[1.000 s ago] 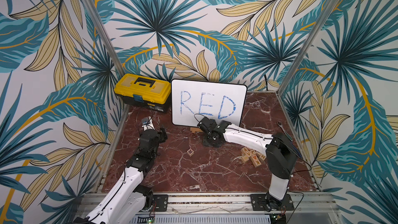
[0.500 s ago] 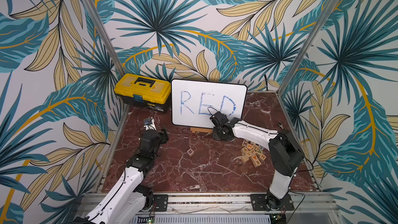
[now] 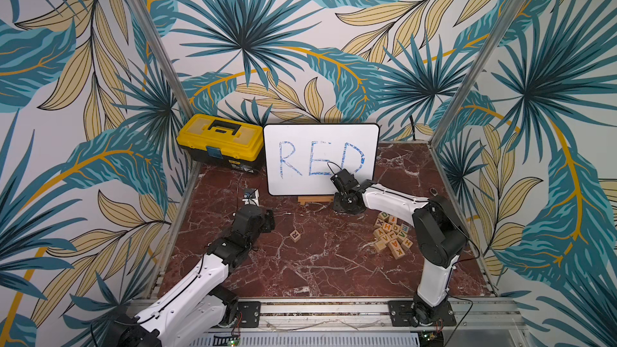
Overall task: Assemble the uppercase word "red" with letter blocks
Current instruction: Adjust the distractor at the center of the board, then adjust the letter block at the center of the board.
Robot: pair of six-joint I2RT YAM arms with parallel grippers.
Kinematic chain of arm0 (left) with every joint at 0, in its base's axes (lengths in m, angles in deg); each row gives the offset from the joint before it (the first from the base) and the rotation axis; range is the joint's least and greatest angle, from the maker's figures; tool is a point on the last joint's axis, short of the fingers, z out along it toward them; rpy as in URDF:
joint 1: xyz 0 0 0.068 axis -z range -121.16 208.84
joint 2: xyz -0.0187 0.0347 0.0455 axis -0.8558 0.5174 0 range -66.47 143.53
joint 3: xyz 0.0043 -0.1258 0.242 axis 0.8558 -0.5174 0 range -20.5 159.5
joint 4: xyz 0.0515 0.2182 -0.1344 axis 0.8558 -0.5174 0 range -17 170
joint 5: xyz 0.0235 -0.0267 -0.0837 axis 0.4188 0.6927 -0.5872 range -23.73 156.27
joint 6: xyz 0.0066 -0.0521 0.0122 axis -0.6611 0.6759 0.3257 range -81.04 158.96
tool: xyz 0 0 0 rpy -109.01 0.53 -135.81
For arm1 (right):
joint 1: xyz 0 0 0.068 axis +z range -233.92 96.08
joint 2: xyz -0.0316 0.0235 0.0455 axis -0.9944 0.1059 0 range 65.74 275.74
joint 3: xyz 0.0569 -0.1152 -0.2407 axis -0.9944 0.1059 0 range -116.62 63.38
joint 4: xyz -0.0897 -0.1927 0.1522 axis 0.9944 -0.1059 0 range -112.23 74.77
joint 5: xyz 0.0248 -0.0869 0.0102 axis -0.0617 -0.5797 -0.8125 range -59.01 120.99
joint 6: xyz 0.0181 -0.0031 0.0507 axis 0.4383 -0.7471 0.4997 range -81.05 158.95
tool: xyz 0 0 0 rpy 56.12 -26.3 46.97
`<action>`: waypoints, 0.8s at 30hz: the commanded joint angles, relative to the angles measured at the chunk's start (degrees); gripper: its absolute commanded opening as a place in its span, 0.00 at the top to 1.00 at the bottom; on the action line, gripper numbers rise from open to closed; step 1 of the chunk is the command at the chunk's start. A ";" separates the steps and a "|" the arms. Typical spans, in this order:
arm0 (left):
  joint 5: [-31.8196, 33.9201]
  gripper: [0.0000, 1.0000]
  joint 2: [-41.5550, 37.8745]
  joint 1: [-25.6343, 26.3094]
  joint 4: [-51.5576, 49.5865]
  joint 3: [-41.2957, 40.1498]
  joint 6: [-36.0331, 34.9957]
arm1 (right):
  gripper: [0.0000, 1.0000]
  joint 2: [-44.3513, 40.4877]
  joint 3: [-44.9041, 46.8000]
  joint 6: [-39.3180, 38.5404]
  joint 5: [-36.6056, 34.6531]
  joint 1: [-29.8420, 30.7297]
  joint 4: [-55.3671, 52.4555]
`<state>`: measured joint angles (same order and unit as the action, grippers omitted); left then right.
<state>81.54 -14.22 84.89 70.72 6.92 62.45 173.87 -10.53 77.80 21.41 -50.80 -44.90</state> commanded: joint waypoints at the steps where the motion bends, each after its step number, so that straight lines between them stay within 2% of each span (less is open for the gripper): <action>1: -1.90 0.27 3.16 1.15 -0.91 2.72 -0.66 | 0.79 -0.17 0.95 -2.14 1.39 -0.08 -0.15; 7: -5.75 0.27 10.59 1.84 -2.76 5.86 1.15 | 0.75 -7.41 4.70 -5.85 0.58 3.90 -3.25; 12: -8.41 0.34 13.85 3.25 -3.14 6.70 3.25 | 0.76 -10.80 6.29 -7.03 2.84 7.68 -2.26; 14: -8.32 0.36 13.14 4.69 -3.63 5.96 5.67 | 0.80 -9.99 5.73 -6.93 4.31 8.31 -0.30; 17: -6.81 0.40 11.15 8.09 -4.40 3.75 10.28 | 0.96 -7.28 3.86 -5.97 7.90 8.85 2.39; 18: -5.65 0.41 10.47 9.20 -5.00 2.95 11.56 | 0.97 -6.41 3.25 -5.88 9.14 9.27 3.14; 20: -2.70 0.44 8.07 11.13 -7.49 1.43 14.05 | 0.95 -4.55 1.26 -6.53 11.12 10.93 3.85; 24: 2.59 0.41 0.59 11.31 -13.01 -0.71 18.10 | 0.83 -0.63 -3.91 -10.15 10.59 14.93 -0.43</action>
<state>78.35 -9.52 96.17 63.39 8.73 75.52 171.51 -11.56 70.37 30.33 -38.56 -43.56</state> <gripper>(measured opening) 0.580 0.159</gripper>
